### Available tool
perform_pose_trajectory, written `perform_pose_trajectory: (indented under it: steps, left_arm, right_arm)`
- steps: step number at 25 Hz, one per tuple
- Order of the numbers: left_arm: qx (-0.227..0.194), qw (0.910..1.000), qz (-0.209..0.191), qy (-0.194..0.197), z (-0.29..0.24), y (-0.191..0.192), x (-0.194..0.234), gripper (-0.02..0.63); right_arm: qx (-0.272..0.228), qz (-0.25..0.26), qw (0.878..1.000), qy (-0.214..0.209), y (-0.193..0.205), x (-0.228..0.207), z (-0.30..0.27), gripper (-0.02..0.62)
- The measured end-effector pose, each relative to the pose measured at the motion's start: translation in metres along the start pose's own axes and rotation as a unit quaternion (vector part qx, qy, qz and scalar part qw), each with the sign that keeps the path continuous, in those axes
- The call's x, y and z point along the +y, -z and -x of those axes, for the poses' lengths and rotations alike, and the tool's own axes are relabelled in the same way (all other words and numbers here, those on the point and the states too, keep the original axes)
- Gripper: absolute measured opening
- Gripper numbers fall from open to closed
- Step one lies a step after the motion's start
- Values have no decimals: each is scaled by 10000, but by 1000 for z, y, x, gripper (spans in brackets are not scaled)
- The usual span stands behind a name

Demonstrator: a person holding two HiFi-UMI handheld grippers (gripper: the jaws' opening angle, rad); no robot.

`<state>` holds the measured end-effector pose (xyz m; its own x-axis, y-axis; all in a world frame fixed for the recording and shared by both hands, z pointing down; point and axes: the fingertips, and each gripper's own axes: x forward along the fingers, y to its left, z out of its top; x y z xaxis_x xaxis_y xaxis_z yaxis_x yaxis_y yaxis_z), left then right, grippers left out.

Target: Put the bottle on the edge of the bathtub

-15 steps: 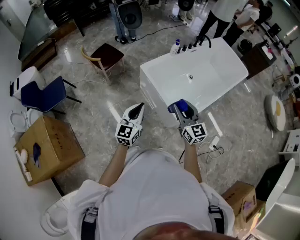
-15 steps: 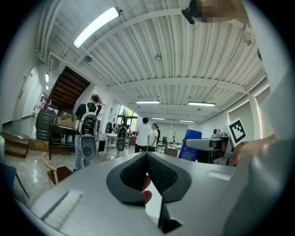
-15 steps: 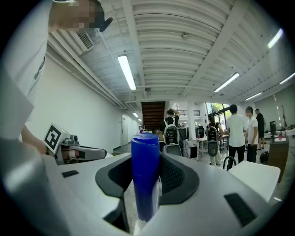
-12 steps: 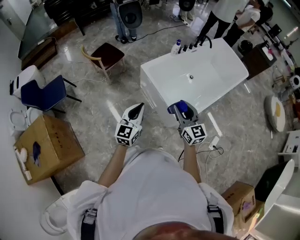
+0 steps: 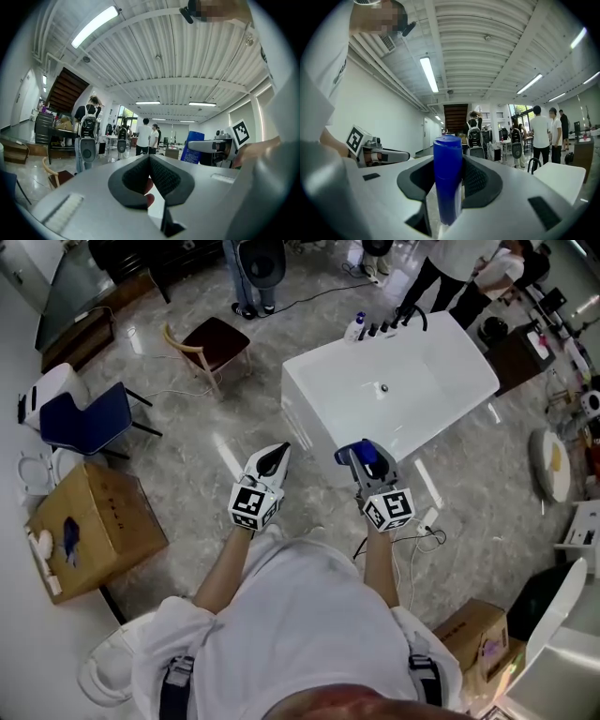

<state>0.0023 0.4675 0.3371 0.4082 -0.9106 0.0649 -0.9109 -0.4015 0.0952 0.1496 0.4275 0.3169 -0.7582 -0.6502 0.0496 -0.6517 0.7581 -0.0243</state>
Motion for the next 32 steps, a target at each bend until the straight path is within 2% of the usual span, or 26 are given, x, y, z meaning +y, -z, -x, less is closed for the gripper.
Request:
perform_pose_trajectory:
  steps: [4,14,20,26,32]
  left_arm:
    - [98,9999,-48,-115,-11,4,-15,-3]
    - [175,9968,44,-784,-53,4,-18,-3]
    - [192,9965,20,-807,-87,6,-5,-3]
    - [156,9967,147,-781,-131,7,31,-3]
    - [110,9972,262,-696,-183,9,111,-3]
  right_arm:
    - [-76,-83,9999,-74,2,-17,16,149]
    - [-58,-172,9993,-335,17,-91,30,149]
    - [-44,-173,9992,-350,25,-117,14,149]
    - [28,-144,9992,-361,26,-145,-30,149]
    - [199,-150,9994,-230,32,-167,-111,149]
